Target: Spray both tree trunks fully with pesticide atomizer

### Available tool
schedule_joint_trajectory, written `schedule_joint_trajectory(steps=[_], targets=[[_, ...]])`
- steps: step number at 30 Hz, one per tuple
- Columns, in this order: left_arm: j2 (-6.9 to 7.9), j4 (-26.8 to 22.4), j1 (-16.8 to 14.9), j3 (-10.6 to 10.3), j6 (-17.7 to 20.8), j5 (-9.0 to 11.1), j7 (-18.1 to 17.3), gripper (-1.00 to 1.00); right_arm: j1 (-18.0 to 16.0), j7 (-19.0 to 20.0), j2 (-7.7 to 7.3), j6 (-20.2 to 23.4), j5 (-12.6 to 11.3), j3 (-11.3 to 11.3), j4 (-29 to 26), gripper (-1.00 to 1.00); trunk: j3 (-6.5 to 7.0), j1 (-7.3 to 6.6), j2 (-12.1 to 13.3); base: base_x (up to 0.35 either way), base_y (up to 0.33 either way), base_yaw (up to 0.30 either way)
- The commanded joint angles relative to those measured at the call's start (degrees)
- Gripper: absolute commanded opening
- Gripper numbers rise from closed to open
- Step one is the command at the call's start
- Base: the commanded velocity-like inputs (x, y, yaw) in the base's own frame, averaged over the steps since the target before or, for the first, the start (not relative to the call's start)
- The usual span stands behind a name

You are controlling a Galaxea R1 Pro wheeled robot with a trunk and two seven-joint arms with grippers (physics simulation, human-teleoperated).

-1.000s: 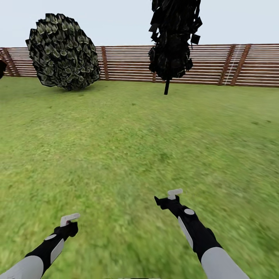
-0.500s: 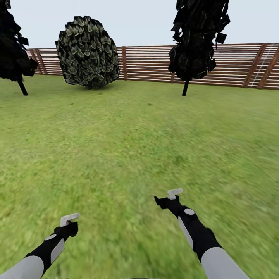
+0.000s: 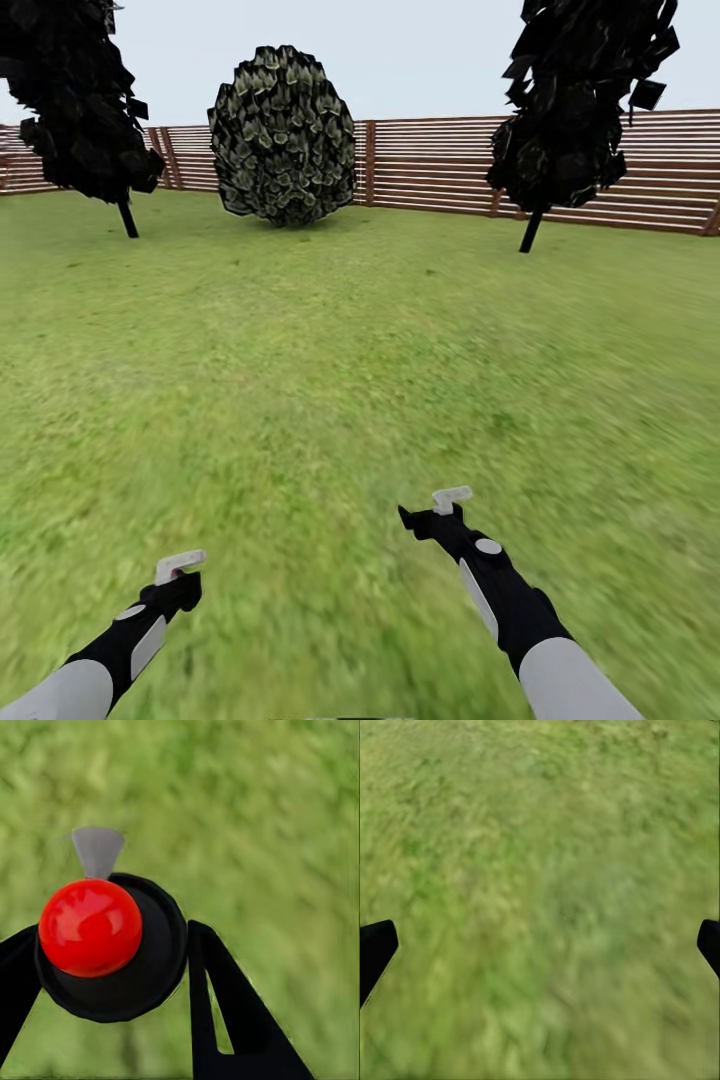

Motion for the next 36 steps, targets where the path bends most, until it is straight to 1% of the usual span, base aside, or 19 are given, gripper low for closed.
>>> schedule_joint_trajectory(steps=[1,9,36], targets=[[0.00,0.00,0.00,0.01,0.00,-0.02,0.01,-1.00,0.00,0.00,0.00,0.00,0.00,0.00,0.00,1.00,0.00,0.00,0.00,0.000,0.000,0.282],[-0.03,0.00,0.00,0.01,-0.02,0.05,0.01,-1.00,0.00,0.00,0.00,0.00,0.00,0.01,0.00,1.00,0.00,0.00,0.00,0.000,0.000,0.282],[-0.03,0.00,0.00,0.01,0.17,0.06,0.07,-1.00,0.00,0.00,0.00,0.00,0.00,0.04,0.00,1.00,4.85,-5.93,10.83,0.000,0.000,0.282]])
